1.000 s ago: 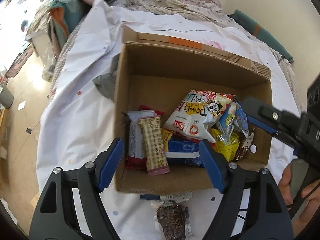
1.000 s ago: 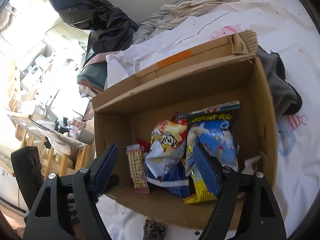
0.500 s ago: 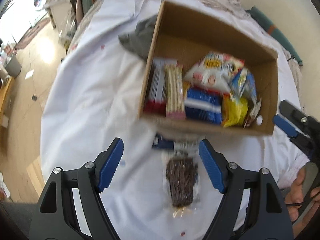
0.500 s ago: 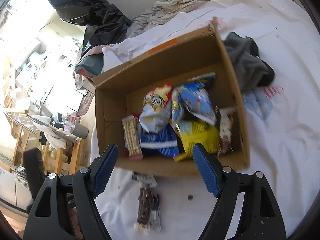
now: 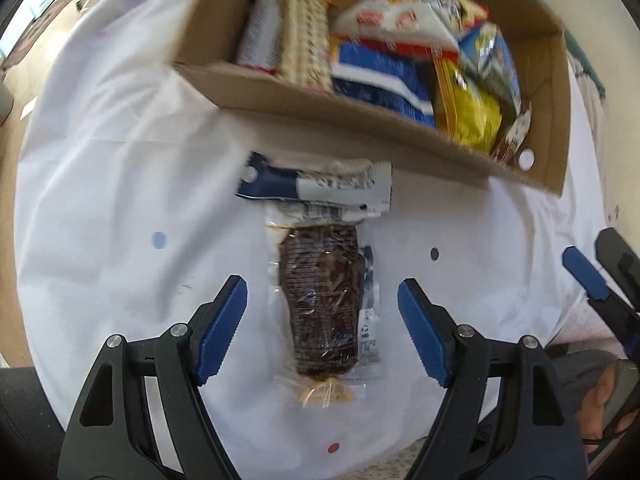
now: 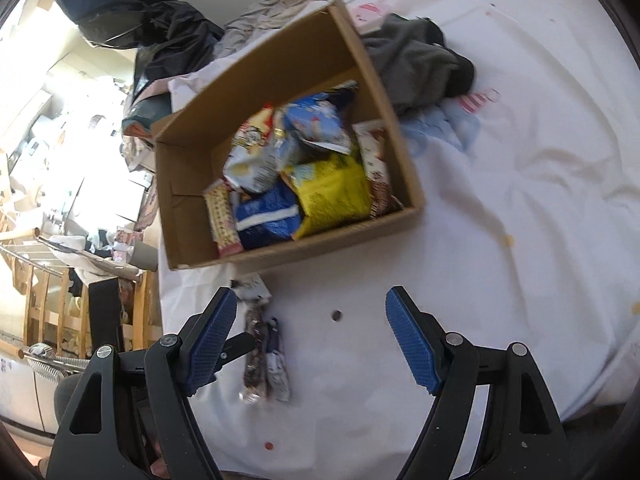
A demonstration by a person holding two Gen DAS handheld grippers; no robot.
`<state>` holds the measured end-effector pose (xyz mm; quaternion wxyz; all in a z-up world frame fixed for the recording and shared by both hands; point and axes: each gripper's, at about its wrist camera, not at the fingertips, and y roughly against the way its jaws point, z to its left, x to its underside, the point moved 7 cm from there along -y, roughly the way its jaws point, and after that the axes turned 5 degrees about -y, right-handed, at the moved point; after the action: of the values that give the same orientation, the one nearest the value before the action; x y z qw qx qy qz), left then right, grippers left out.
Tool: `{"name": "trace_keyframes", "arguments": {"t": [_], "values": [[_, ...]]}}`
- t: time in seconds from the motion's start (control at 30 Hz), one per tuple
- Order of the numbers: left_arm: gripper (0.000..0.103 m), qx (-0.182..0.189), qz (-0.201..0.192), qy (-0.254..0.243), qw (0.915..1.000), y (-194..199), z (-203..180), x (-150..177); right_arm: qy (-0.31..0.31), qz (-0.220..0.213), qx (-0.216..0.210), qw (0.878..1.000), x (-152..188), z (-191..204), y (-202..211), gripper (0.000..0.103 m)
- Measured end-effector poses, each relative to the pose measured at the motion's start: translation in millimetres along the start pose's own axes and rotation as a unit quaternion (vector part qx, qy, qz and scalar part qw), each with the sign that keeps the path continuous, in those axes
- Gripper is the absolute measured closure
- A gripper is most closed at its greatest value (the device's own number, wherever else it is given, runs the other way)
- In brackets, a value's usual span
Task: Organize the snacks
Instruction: 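Withdraw both tools from the box toward the remaining snacks, then grasp the beef jerky pack with the left gripper while the right grasps the blue-white bar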
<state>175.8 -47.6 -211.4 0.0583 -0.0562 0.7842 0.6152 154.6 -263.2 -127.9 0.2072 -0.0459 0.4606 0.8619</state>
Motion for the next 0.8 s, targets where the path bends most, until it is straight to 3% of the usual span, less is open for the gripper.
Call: {"name": "trace_keyframes", "arguments": {"t": [0.27, 0.33, 0.53, 0.8], "values": [[0.029, -0.015, 0.023, -0.01, 0.9996, -26, -9, 5, -0.002, 0.001, 0.027, 1.0, 2, -13, 2, 0.023], [0.04, -0.018, 0.024, -0.009, 0.9995, -28, -7, 2, 0.001, 0.003, 0.028, 1.0, 3, -12, 1, 0.023], [0.048, -0.014, 0.019, -0.005, 0.9997, -17, 1, 3, 0.016, 0.01, 0.031, 0.999, 5, -4, -6, 0.023], [0.048, -0.006, 0.027, -0.019, 0.9994, 18, 4, 27, 0.02, 0.019, 0.027, 0.999, 8, 1, -11, 0.023]]}}
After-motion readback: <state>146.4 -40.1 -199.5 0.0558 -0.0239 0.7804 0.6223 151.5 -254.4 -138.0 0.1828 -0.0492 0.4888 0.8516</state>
